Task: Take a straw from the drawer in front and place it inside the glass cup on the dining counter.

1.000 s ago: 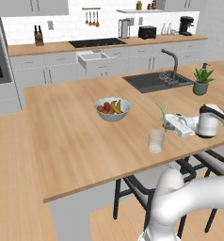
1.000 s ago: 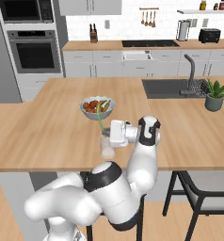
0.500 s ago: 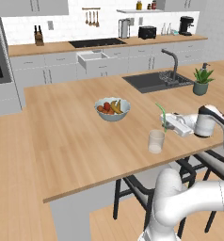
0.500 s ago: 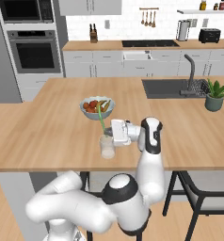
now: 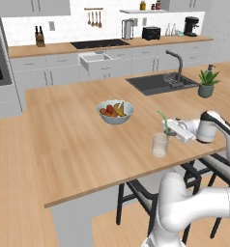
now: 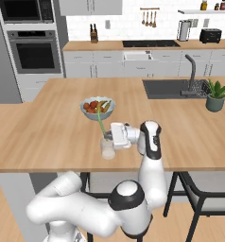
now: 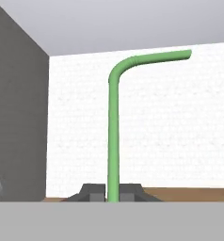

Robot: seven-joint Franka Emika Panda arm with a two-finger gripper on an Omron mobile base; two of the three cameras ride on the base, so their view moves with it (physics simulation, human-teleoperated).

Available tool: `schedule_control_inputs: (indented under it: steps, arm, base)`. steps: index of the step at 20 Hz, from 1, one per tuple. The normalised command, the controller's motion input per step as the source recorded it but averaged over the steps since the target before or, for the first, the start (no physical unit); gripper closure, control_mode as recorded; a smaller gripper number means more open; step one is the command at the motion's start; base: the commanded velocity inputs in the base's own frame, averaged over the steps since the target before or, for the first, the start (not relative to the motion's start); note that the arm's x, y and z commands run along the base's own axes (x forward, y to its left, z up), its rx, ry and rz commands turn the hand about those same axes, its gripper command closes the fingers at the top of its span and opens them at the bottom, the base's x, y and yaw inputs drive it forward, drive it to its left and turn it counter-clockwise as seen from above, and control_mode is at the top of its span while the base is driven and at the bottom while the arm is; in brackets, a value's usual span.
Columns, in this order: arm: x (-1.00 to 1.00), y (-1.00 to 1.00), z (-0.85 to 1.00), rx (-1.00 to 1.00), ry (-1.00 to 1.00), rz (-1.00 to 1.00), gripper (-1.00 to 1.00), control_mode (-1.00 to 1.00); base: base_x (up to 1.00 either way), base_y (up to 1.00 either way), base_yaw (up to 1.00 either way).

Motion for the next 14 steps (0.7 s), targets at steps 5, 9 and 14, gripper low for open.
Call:
schedule_control_inputs:
  steps: [5,9,14]
  arm:
    - [0.05,0.02,-0.19,-0.01,0.0,0.02,1.0,-1.0]
    - [0.03,0.0,-0.1,0.0,0.0,0.03,1.0,-1.0]
    - [0.1,0.0,-0.07,0.0,0.0,0.03,1.0,-1.0]
  base:
    - [0.0,0.0,0.0]
    - [0.0,0.0,0.0]
    - [0.0,0.0,0.0]
